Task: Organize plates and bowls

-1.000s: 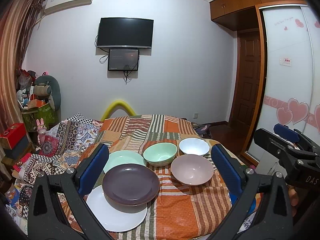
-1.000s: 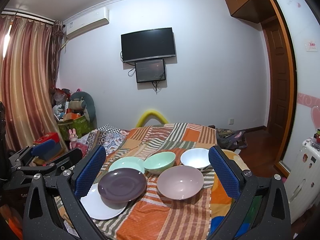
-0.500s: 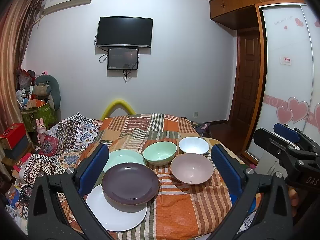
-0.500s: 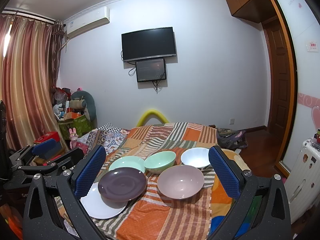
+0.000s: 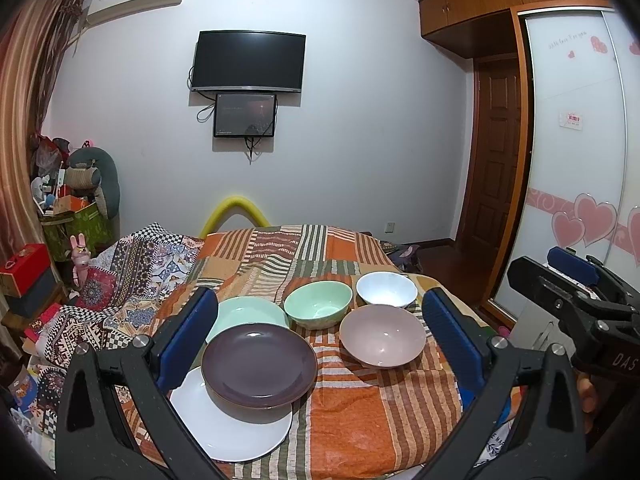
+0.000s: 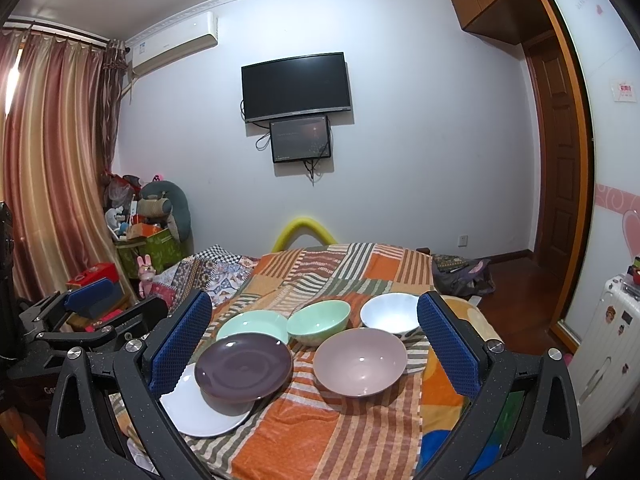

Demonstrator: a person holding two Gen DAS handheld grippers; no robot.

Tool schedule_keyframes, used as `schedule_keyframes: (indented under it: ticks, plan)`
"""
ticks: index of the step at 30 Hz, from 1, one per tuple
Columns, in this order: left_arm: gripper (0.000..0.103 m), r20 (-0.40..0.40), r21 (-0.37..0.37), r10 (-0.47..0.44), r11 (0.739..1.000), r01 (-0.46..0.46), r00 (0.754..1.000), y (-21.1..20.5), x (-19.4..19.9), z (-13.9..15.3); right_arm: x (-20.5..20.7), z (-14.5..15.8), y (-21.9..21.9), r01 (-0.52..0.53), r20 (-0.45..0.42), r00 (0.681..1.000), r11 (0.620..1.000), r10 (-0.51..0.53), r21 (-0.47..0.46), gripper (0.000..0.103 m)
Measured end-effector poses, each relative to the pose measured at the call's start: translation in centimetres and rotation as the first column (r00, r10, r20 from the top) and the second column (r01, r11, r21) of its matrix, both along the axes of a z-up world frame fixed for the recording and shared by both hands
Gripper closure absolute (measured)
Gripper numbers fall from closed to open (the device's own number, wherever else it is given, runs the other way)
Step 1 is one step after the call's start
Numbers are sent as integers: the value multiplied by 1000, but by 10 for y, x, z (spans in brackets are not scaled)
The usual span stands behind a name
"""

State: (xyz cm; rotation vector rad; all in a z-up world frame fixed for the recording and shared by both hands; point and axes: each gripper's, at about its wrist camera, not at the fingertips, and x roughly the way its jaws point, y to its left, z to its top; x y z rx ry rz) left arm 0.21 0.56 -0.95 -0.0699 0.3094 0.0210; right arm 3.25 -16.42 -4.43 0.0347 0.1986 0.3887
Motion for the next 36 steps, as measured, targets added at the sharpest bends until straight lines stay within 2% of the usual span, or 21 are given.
schedule_keyframes:
  ticks: [18,30,36]
  plan:
    - [0,-20,-6,-5,1000,5,1000,2,6,0,8,-7,0,-6,-21,1000,1000,6,-4,1]
    - [0,-131,-33,5,999,-10,991,39,39,-23,38,-22,18,-50,-115,992,998,46,-31,1]
    - [0,-205,-30,70,997,-78,976,73,59,-48,57,-35,34,-91,-184,980,994,79,-58,1]
